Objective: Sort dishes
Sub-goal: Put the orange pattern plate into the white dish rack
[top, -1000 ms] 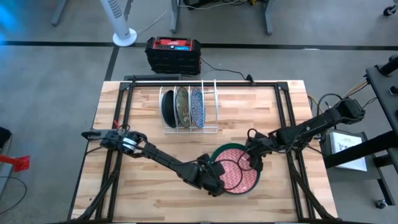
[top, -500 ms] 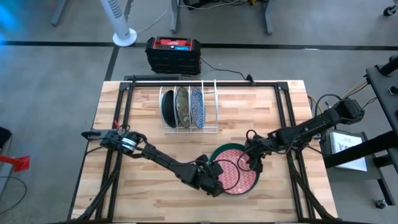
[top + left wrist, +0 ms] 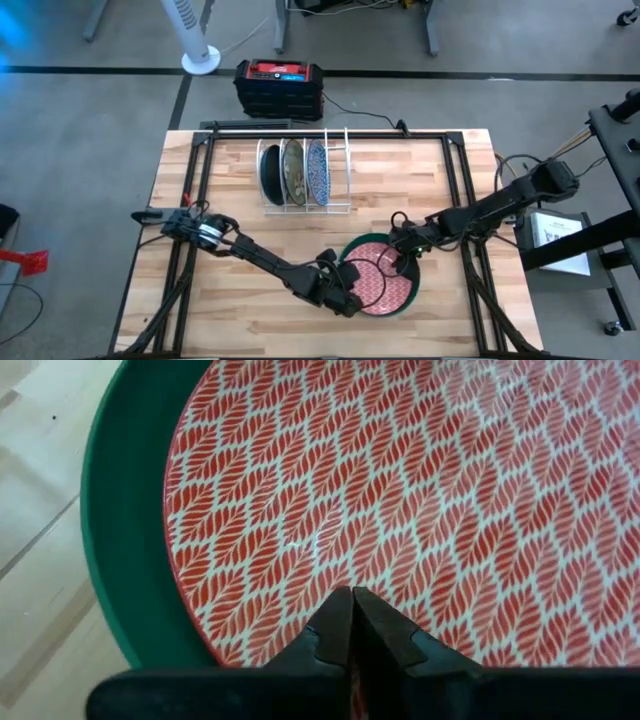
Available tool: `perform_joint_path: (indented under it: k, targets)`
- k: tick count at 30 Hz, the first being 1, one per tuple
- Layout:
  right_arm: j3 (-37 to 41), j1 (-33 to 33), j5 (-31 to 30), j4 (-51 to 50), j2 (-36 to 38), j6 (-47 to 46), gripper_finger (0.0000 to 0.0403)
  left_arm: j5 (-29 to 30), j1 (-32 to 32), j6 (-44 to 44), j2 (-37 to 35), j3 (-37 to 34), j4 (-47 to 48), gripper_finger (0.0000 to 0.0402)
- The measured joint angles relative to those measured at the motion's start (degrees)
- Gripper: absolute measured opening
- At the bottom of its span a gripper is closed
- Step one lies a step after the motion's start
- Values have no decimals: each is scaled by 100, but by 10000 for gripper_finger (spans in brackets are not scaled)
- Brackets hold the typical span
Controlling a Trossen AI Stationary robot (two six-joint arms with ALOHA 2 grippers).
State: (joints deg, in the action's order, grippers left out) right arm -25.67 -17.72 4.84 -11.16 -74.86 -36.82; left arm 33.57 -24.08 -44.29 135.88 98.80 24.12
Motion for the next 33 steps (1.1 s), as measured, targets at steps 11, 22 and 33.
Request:
perform_joint_path:
  k: [11, 22, 33]
  targets:
    - [-37, 31, -66, 393, -288, 94, 169, 23, -4, 17, 6, -9, -56, 0]
    - [-33, 43, 46, 557, -274, 219, 68, 303, -22, 26, 7, -15, -90, 0]
    - [-22, 160, -219, 7, 379, 590, 38, 650, -55, 425, 37, 263, -56, 0]
